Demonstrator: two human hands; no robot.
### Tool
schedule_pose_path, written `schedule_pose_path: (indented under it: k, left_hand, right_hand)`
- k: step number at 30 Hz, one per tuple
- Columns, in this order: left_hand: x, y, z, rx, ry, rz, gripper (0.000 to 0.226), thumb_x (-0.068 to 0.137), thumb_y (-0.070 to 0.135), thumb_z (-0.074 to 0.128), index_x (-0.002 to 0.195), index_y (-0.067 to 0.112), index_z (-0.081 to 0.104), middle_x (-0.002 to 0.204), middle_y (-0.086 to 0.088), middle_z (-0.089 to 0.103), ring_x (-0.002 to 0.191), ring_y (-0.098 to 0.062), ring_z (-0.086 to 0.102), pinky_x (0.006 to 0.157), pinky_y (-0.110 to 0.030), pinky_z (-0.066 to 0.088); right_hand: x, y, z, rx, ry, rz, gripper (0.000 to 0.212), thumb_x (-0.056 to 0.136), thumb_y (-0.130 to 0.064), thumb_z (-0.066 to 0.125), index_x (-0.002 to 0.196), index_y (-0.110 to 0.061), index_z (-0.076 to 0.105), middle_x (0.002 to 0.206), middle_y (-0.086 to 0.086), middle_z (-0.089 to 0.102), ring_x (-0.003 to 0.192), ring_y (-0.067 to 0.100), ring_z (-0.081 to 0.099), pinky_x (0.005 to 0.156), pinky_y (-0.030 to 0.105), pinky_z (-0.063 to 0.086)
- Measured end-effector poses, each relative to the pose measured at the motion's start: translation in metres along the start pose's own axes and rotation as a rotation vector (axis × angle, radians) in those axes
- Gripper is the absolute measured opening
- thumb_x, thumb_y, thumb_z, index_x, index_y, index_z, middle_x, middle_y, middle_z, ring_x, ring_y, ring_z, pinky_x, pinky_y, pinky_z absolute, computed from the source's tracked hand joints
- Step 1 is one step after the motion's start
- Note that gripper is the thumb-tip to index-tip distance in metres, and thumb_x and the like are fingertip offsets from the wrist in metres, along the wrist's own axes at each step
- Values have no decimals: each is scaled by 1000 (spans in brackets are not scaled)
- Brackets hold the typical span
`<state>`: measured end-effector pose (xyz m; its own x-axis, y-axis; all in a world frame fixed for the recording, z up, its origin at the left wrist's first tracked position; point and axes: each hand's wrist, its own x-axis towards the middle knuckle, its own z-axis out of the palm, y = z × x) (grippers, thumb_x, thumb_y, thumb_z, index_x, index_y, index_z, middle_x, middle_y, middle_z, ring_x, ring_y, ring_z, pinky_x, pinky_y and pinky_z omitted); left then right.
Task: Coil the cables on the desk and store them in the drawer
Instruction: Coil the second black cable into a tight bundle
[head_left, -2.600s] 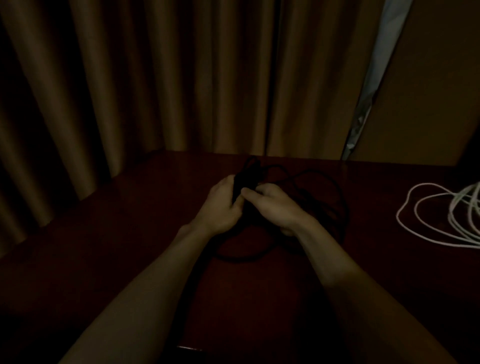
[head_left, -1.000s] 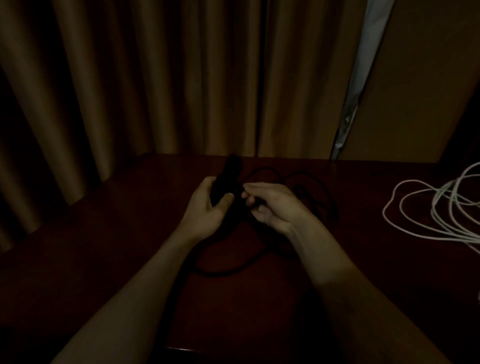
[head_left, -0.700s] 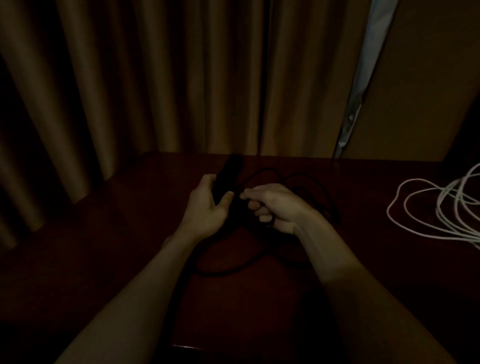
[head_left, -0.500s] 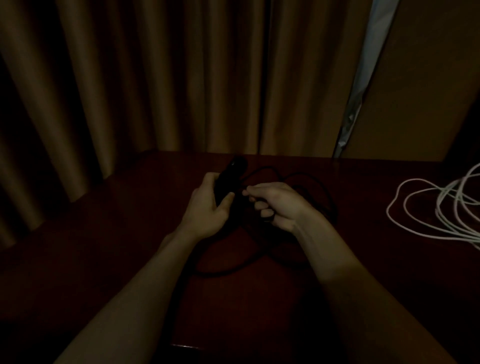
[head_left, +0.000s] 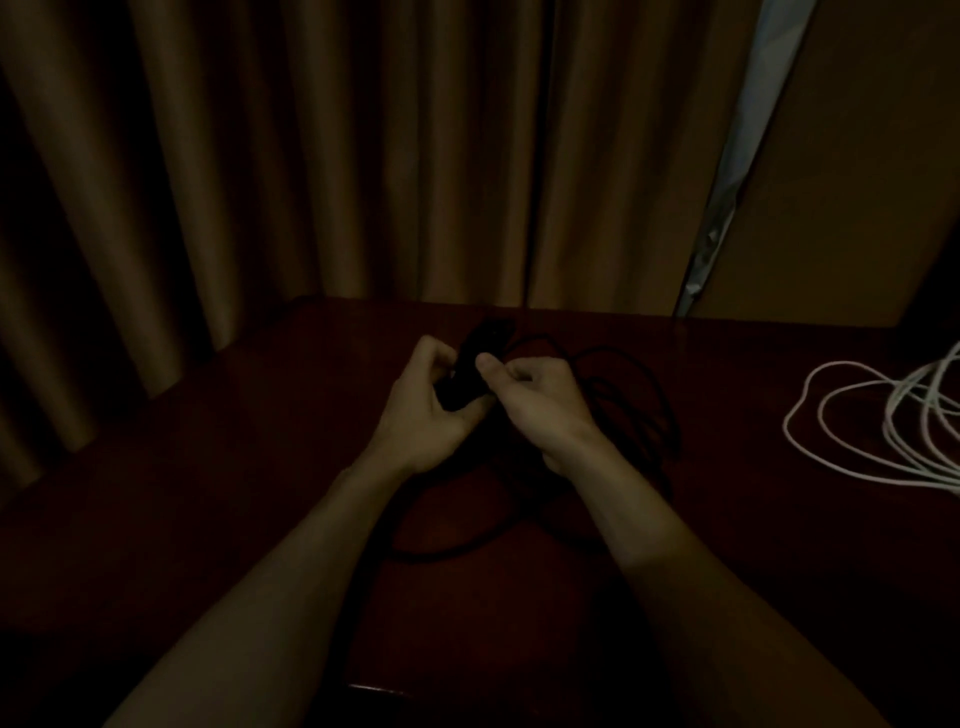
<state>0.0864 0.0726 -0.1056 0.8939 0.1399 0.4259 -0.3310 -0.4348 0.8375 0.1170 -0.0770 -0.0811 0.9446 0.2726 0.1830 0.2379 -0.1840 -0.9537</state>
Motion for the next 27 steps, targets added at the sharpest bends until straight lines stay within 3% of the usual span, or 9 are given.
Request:
schedule_pose_path:
  k: [3,4,6,9,13,18,23,25,27]
  left_hand:
    - [2,1,-6,-327,-197,-205,25,103,25,63,127,23,66,117,1,75,110,-17,72,90,-31,56]
    - [2,-1,-7,-340,-253,-203,27,104,29,61,130,24,67,121,2,75,115,-17,71,96,-34,55]
    - [1,-4,-6,-312,-273,-143,29,103,28,61,131,21,68,124,2,74,117,-16,70,100,-35,56]
    - [0,-3,-2,-238,-156,-36,26,102,16,64,128,14,70,119,3,76,111,-11,72,91,-26,58]
    - [2,-6,0,-71,25,50,30,97,17,73,127,20,72,116,11,76,108,-3,71,93,-26,59]
    - [2,-7,1,57,153,44,29,89,27,83,117,27,74,108,21,73,100,11,66,79,-7,50]
    - [3,-5,3,111,281,-10,34,83,28,87,101,15,61,93,14,69,82,10,66,63,-10,51]
    - [2,-3,4,116,298,-8,38,84,27,86,98,11,54,88,9,68,74,8,64,58,-13,50]
    - [0,-2,6,136,284,12,38,88,26,82,96,9,49,83,4,65,65,3,60,51,-18,48]
  right_hand:
    - [3,3,-11,12,-96,9,47,101,-40,63,102,7,71,92,19,75,83,30,74,76,44,62]
    - [2,3,-13,6,-120,9,42,102,-38,62,103,2,73,87,13,75,78,21,75,71,36,62]
    - [0,3,-15,9,-145,24,40,104,-35,60,107,4,72,67,1,63,53,7,59,50,21,46]
    - [3,5,-14,40,-161,69,37,105,-36,58,112,-2,72,67,1,52,50,7,43,46,22,32]
    - [5,7,-7,58,-148,85,33,107,-39,53,113,-12,73,77,-1,58,50,0,49,49,18,41]
    - [10,11,-4,132,-135,146,42,103,-35,62,138,-11,61,105,-1,68,70,3,59,57,16,46]
    - [5,4,-3,534,-174,191,26,104,-19,62,125,-5,67,82,-5,65,60,3,54,64,23,50]
    - [3,2,2,533,-163,177,29,103,-24,64,127,-9,66,84,-5,66,62,3,55,74,28,50]
    - [-1,1,9,415,-132,143,37,100,-33,67,131,-14,63,100,-2,70,74,4,61,80,26,52]
